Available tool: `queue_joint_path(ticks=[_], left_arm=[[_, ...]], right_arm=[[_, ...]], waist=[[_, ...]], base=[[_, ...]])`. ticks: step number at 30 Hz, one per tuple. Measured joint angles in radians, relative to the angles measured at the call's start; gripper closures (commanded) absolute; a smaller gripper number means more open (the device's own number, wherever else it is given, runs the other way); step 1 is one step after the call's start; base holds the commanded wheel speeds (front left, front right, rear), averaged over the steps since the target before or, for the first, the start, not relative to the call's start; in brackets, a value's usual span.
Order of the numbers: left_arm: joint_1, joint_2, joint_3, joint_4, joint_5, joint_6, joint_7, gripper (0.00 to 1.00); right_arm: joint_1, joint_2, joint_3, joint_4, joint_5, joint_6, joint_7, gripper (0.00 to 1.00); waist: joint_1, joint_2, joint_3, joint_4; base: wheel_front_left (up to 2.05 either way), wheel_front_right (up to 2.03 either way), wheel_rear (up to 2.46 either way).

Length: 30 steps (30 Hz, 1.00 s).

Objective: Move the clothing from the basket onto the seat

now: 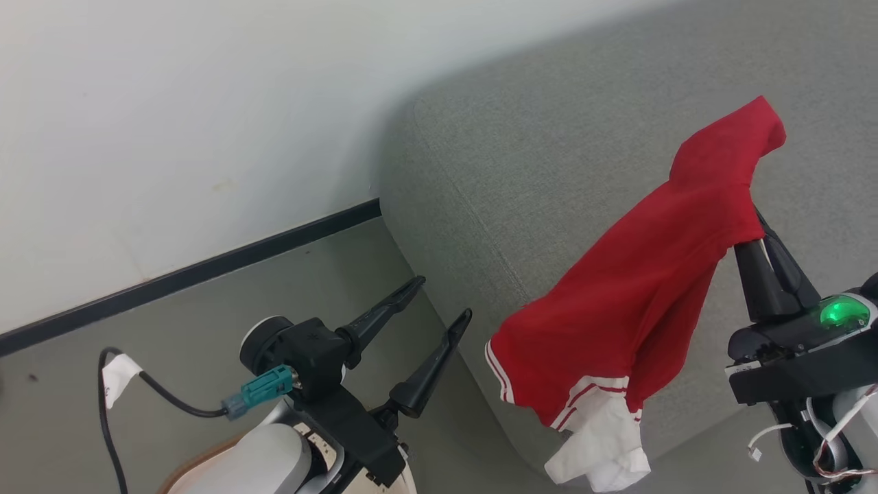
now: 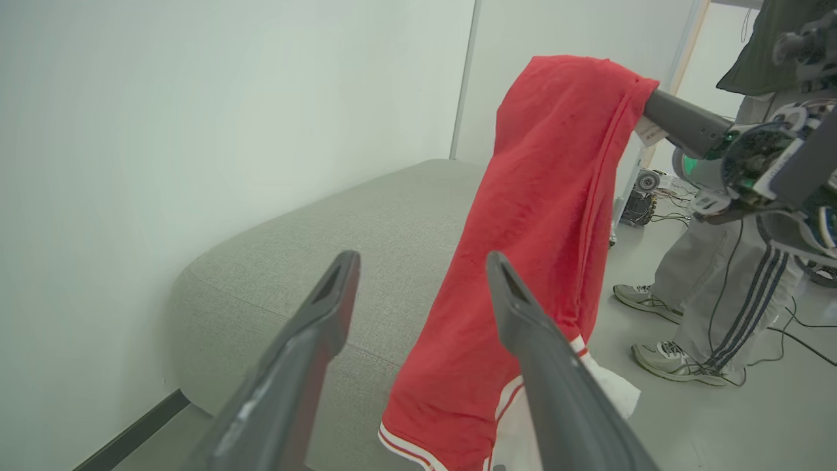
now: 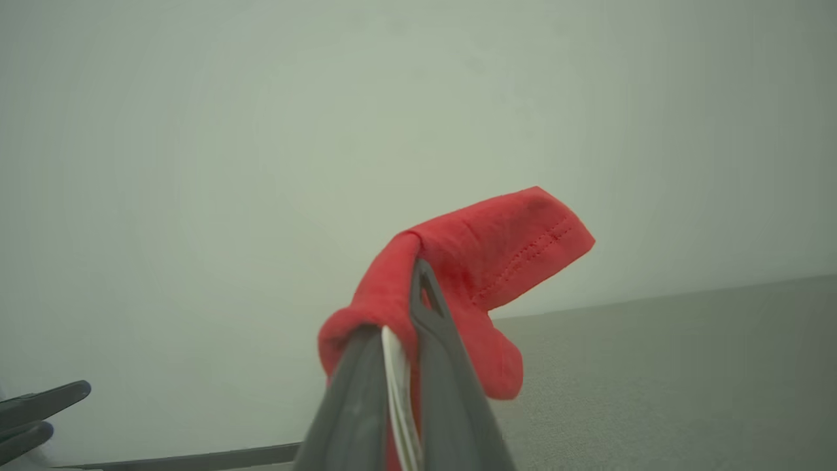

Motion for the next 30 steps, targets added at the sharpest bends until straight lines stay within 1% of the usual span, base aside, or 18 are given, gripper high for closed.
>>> queue_joint_path(ticks=[6, 14, 19, 21, 22, 23, 26, 30], left_arm=[[-0.006, -0.005, -0.005, 0.002, 0.002, 0.0, 0.001, 0.0], [-0.011, -0.012, -0.014, 0.007, 0.002, 0.0, 0.008, 0.0], [-0.025, -0.013, -0.019, 0.01, 0.007, 0.0, 0.01, 0.0], [-0.025, -0.009, -0.018, 0.008, 0.007, 0.0, 0.01, 0.0], [-0.025, -0.008, -0.019, 0.006, 0.007, 0.0, 0.012, 0.0], [-0.025, -0.008, -0.019, 0.002, 0.007, 0.0, 0.017, 0.0], [-0.026, -0.008, -0.023, -0.007, 0.007, 0.0, 0.028, 0.0], [-0.034, -0.006, -0.027, -0.017, 0.009, -0.001, 0.039, 0.0]], right_arm=[[0.055, -0.017, -0.071, -0.058, -0.009, -0.014, 0.0, 1.0], [0.068, -0.022, -0.132, -0.121, -0.052, -0.011, 0.0, 1.0], [0.009, -0.037, -0.175, -0.141, -0.068, 0.009, 0.0, 1.0], [-0.044, -0.053, -0.209, -0.134, -0.065, 0.024, -0.003, 1.0], [-0.076, -0.062, -0.226, -0.125, -0.058, 0.039, -0.005, 1.0], [-0.108, -0.073, -0.239, -0.111, -0.048, 0.055, -0.006, 1.0], [-0.193, -0.106, -0.269, -0.057, -0.038, 0.077, -0.007, 1.0], [-0.289, -0.126, -0.296, 0.027, -0.018, 0.09, -0.007, 1.0]], waist=[[0.0, 0.0, 0.016, -0.039], [0.0, 0.0, 0.03, -0.04], [0.0, 0.0, 0.039, -0.025], [0.0, 0.0, 0.046, -0.021], [0.0, 0.0, 0.049, -0.018], [0.0, 0.0, 0.054, -0.016], [0.0, 0.0, 0.07, -0.007], [0.0, 0.0, 0.096, 0.008]], base=[[0.0, 0.0, 0.0], [0.0, 0.0, 0.0], [0.0, 0.0, 0.0], [0.0, 0.0, 0.0], [0.0, 0.0, 0.0], [0.0, 0.0, 0.0], [0.0, 0.0, 0.0], [0.0, 0.0, 0.0]])
